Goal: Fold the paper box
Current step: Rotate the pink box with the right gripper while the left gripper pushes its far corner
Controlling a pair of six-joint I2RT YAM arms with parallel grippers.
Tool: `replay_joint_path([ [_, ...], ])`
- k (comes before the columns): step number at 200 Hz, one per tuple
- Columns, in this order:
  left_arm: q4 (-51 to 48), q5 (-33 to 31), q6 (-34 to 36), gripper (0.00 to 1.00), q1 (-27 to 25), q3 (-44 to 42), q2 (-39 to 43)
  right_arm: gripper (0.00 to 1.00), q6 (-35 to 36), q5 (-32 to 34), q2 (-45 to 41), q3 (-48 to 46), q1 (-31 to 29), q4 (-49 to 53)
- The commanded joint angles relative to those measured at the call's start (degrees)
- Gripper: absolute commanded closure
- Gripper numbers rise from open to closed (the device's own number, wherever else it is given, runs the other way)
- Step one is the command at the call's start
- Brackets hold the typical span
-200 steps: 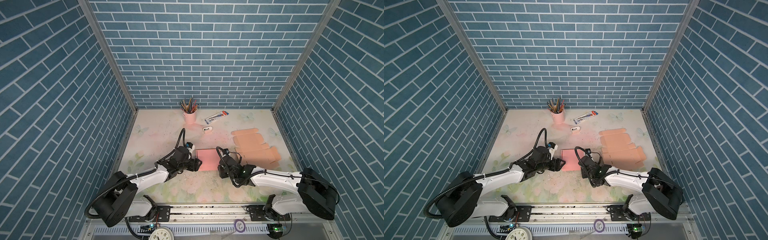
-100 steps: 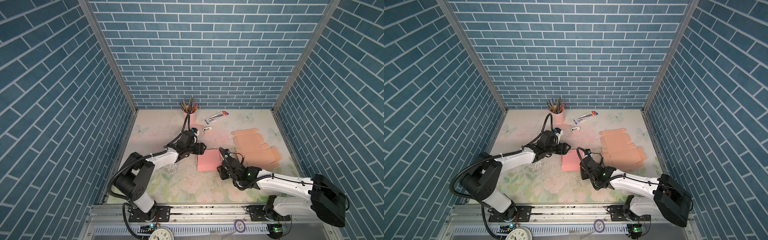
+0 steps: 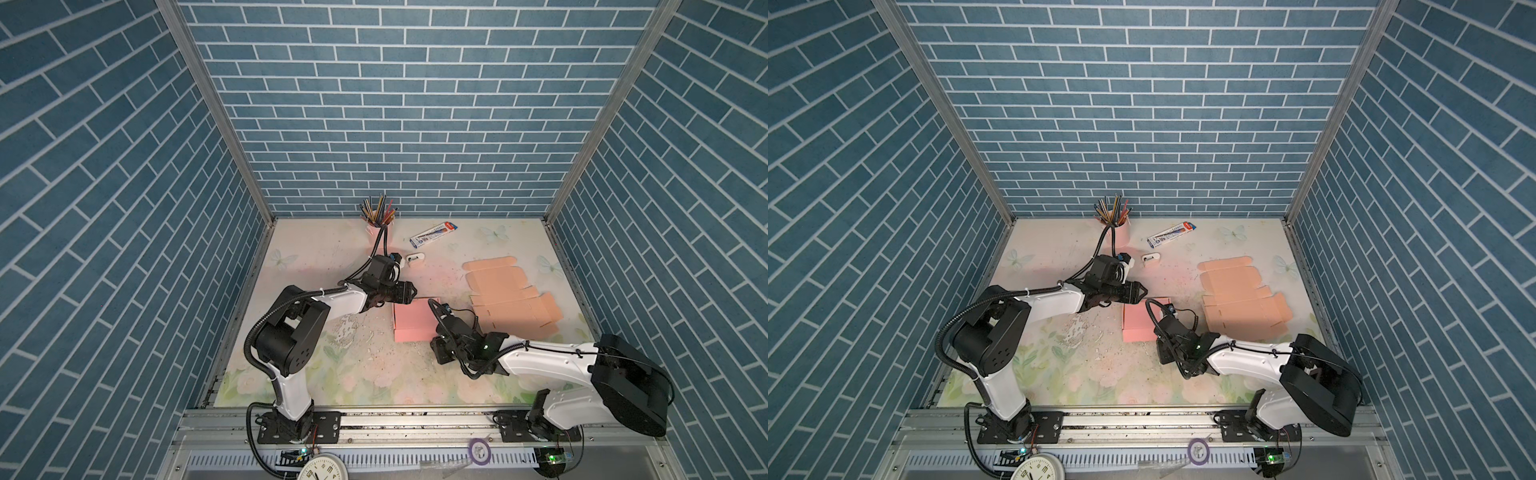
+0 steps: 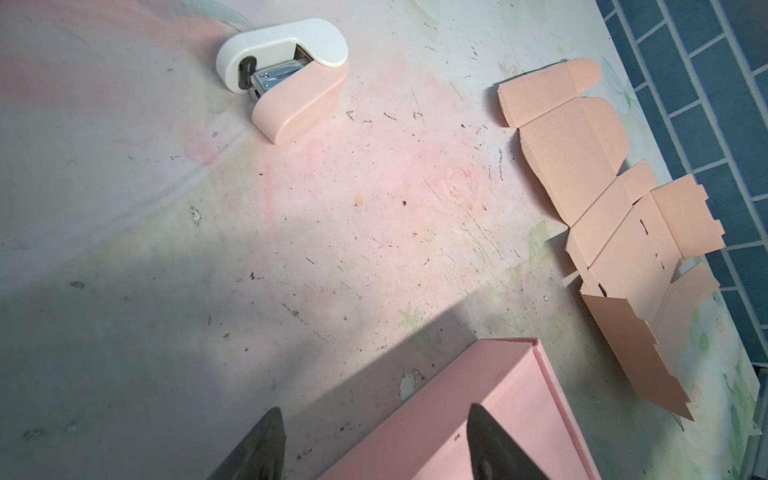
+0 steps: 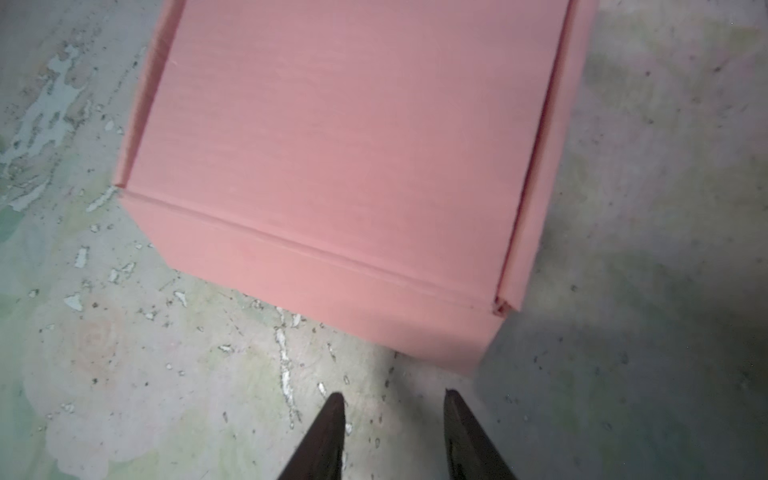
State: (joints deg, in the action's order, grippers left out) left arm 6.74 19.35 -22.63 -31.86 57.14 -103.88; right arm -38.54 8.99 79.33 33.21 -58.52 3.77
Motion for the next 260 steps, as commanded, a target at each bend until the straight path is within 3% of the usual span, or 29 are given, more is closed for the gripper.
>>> replay_joint_path([
  [1, 0.3, 1.4, 0.2, 0.31, 0.1, -2.8, 1.8, 0.59, 0.9, -1.1, 0.5, 0.7, 1.6, -0.9],
  [71, 1.1, 1.8, -0.4, 0.33, -0.4, -8.9, 7.1, 0.58, 2.6, -0.7, 1.1, 1.5, 3.6, -0.8],
  [260, 6.3, 4.0, -6.7, 0.37, -7.8, -23.5, 18.8, 0.59, 3.3, -1.0, 2.7, 1.0, 5.2, -1.7],
])
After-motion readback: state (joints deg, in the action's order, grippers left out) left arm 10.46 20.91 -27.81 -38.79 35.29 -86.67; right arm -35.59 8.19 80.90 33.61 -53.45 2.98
